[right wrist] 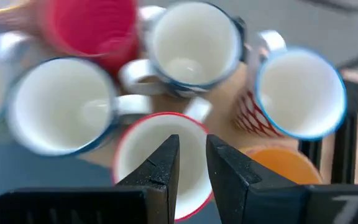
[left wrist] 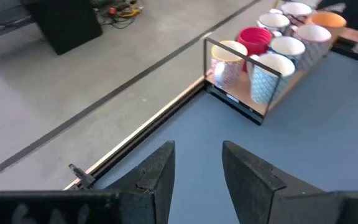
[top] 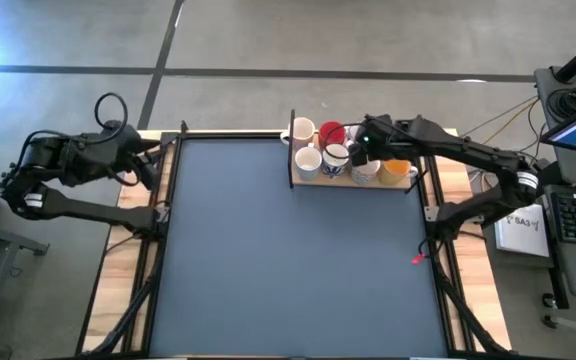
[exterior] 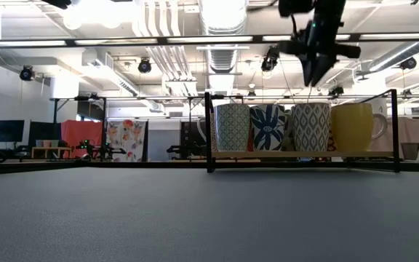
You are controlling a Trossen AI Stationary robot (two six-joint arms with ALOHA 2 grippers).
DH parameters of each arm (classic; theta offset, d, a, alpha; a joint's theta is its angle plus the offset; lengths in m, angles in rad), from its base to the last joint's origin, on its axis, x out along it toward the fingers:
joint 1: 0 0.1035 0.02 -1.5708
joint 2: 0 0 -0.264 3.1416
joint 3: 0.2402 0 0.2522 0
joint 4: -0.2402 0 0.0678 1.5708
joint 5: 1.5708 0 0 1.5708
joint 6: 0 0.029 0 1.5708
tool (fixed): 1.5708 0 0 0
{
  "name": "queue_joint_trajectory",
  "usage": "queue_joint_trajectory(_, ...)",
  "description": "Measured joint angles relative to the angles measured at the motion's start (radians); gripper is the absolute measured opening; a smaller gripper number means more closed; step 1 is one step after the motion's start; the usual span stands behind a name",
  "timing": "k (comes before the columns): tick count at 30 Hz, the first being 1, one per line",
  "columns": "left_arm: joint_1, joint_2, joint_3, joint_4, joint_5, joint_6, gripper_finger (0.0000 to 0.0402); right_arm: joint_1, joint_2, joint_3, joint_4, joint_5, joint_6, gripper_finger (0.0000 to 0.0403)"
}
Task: Place coffee mugs
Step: Return to Home Position
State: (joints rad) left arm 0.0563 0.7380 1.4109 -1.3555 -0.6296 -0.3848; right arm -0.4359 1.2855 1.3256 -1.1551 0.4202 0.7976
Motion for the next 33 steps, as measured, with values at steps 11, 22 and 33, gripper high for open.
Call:
queue_joint_trajectory(11,0.000,-0.168,-0.125,0.118,0.085,0.047,0.0116,0.150,-0.150,-0.023,0.134,-0.009,-0.171,0.0068)
queue_joint_trajectory(22,0.000,-0.394,-0.543,0.581,0.336,0.141,0.0116,0.372,-0.222,-0.067,0.406,-0.036,-0.338,0.0068)
queue_joint_trajectory(33,0.000,-0.458,-0.880,0.884,0.387,0.120,0.0116,0.507,-0.247,-0.304,0.700,-0.047,-0.345,0.0068)
